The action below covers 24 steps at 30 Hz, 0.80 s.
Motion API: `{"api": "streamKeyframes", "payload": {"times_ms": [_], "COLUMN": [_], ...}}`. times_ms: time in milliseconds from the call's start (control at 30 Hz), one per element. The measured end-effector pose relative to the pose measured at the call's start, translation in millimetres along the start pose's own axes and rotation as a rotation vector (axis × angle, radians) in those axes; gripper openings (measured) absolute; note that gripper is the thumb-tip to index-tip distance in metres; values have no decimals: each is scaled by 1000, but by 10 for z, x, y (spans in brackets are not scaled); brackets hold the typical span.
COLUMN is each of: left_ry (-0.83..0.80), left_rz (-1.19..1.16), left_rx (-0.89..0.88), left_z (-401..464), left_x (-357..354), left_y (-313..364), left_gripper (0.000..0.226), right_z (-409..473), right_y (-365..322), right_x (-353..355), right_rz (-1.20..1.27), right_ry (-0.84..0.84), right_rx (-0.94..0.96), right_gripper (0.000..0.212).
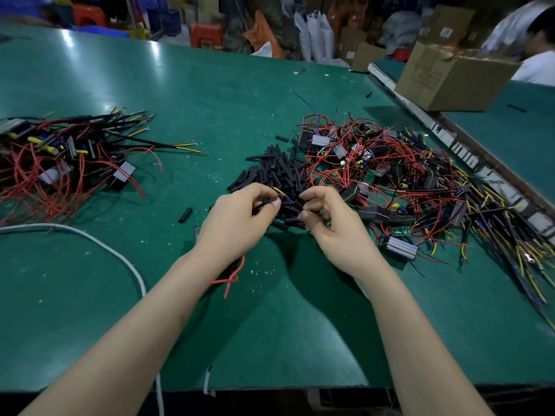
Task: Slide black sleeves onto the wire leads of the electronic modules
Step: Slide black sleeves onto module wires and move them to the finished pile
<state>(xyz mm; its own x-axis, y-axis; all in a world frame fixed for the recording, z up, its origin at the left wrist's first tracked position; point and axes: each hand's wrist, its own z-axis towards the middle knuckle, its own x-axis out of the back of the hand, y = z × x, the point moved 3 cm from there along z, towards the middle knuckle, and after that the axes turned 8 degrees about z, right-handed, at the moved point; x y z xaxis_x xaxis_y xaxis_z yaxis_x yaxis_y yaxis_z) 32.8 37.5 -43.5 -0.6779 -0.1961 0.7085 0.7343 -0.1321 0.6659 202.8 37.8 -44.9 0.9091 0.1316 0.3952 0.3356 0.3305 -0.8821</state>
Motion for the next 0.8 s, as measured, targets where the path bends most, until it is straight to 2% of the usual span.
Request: {"api": "streamKeyframes", "payload": {"times_ms": [133, 267, 367, 433, 633, 800], "left_ry": [-2, 95, 169, 191, 272, 283], "left_rz": [-6, -168, -129, -105, 8, -13], "left_rx": [24, 70, 73, 62, -88, -208], "left_z": [21, -11, -66, -71, -104, -108], "left_x": [-40, -53, -54, -58, -43, -38], "left_y": [21, 4, -10, -17, 34, 26], "left_gripper": [16, 18, 21, 21, 10, 7], "right_z": [-16, -25, -23, -29, -32, -32], "right_y": [-12, -28, -11, -13, -21, -21], "right_x": [-18, -63, -118, -156, -207, -212], "right_rz": [-20, -51, -146, -186, -231, -233], "right_ry": [-21, -48, -13, 6, 34, 38], "right_rx": [16, 64, 84, 96, 55, 32], "right_gripper": [29, 35, 29, 33, 35, 33]}}
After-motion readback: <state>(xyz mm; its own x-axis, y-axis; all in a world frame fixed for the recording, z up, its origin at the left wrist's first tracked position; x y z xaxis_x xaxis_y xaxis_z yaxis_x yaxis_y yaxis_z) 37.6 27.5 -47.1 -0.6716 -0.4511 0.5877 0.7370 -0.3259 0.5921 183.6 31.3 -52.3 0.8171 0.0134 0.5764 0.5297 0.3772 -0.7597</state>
